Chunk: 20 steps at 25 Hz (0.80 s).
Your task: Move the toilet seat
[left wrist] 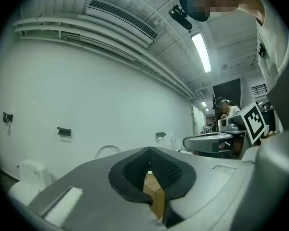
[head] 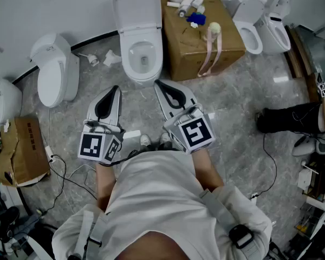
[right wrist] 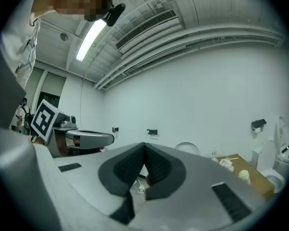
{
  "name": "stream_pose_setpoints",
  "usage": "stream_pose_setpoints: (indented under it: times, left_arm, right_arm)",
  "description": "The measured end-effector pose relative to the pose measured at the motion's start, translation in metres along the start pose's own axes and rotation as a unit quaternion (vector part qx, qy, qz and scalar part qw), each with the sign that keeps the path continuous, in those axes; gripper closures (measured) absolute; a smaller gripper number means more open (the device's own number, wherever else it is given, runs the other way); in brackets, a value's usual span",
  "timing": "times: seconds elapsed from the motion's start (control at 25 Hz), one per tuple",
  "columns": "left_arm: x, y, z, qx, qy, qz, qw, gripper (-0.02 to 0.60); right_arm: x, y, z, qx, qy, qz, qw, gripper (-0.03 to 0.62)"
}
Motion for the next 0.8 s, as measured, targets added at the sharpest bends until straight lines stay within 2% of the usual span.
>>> stream_pose_setpoints:
  times: [0.36, 0.8]
  left_arm:
    - [-0.004, -0.009, 0.01, 0.011, -0.004, -0.003, 0.9999, 0.581]
    - [-0.005, -0.023, 0.01, 0.025, -0.017, -0.011, 0.9995, 0.581]
  right_arm:
    - [-0.007, 0.009, 0.007, 0.005, -0.013, -0.019, 1.0, 0.594]
    - [-0.005, 0.003, 0.026, 0.013, -0.019, -0.005, 1.0, 0.594]
Point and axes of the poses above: the fingertips, and each gripper's own axes: y backward along the fingers, z to its right, x out of its top, the point moved 1 cm from there along y, backward along the fingers, and after that the axes turned 2 degrees about z, right-handed, at the moved point
